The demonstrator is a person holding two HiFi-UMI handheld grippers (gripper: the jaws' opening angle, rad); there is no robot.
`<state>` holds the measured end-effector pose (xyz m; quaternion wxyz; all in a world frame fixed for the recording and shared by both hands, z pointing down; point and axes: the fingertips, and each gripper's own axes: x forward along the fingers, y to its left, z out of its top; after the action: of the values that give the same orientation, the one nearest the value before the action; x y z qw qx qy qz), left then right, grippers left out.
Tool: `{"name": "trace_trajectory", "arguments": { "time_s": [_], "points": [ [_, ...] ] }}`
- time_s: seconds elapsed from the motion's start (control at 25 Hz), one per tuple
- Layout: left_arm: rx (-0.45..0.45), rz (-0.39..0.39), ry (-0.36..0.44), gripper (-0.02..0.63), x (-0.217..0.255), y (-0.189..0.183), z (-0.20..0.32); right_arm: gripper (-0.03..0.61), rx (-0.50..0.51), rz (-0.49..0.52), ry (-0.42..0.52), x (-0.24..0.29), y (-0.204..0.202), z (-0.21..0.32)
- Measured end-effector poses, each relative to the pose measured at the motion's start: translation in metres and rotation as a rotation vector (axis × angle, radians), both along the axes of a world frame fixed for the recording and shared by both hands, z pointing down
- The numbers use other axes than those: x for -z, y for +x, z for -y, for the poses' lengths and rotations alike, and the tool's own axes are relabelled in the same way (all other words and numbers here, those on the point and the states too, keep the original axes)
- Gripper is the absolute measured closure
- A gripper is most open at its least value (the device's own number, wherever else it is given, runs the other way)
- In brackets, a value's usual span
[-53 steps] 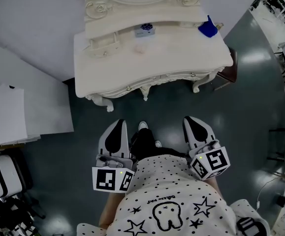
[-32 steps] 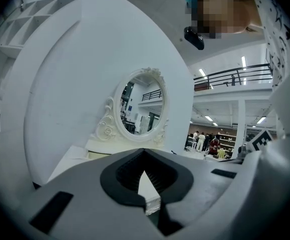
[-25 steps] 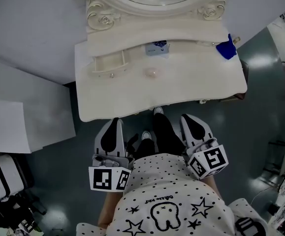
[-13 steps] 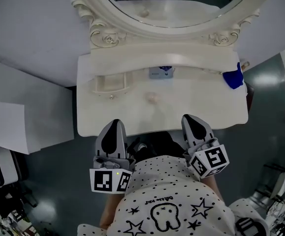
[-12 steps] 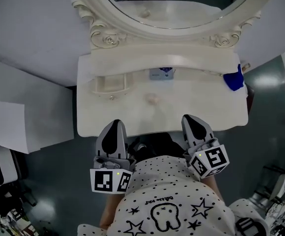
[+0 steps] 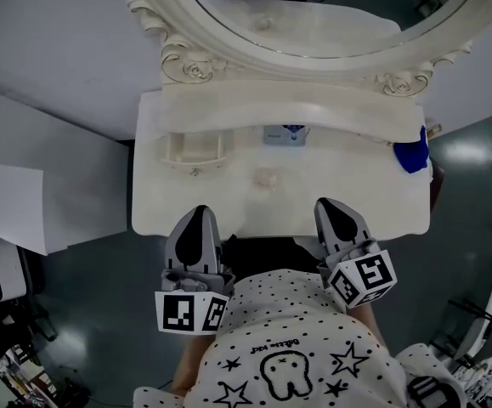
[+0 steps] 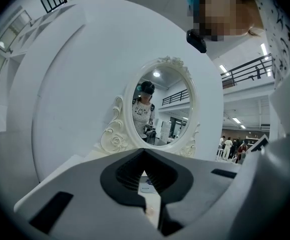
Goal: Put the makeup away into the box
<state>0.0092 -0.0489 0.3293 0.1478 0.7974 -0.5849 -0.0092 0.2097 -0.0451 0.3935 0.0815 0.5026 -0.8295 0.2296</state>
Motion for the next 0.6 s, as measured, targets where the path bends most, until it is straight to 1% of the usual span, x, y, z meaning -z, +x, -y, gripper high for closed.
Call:
{"name": "trace_trajectory", "arguments": {
  "time_s": [0.12, 0.24, 0.44, 0.6],
  "points": [
    [0.001, -0.002, 0.000, 0.615, 0.001, -0.004, 0.005, 0.569, 0.008, -0.006, 0.003, 0.001, -0.004, 0.005],
    [-0.005, -0.002, -0.006, 0.615, 0.001, -0.010, 0.009, 0.569, -0.005, -0.010, 0.001, 0.001, -0.008, 0.007],
    [-0.031, -0.002, -0.016, 0.615, 0.002, -0.023, 0.020, 0.569, -0.012, -0.043, 0.009, 0.002, -0.020, 0.017],
    [-0.052, -0.005, -0.022, 0.615, 0.000, -0.031, 0.029, 0.568, 0.006, -0.073, 0.002, -0.002, -0.033, 0.024]
  ]
}}
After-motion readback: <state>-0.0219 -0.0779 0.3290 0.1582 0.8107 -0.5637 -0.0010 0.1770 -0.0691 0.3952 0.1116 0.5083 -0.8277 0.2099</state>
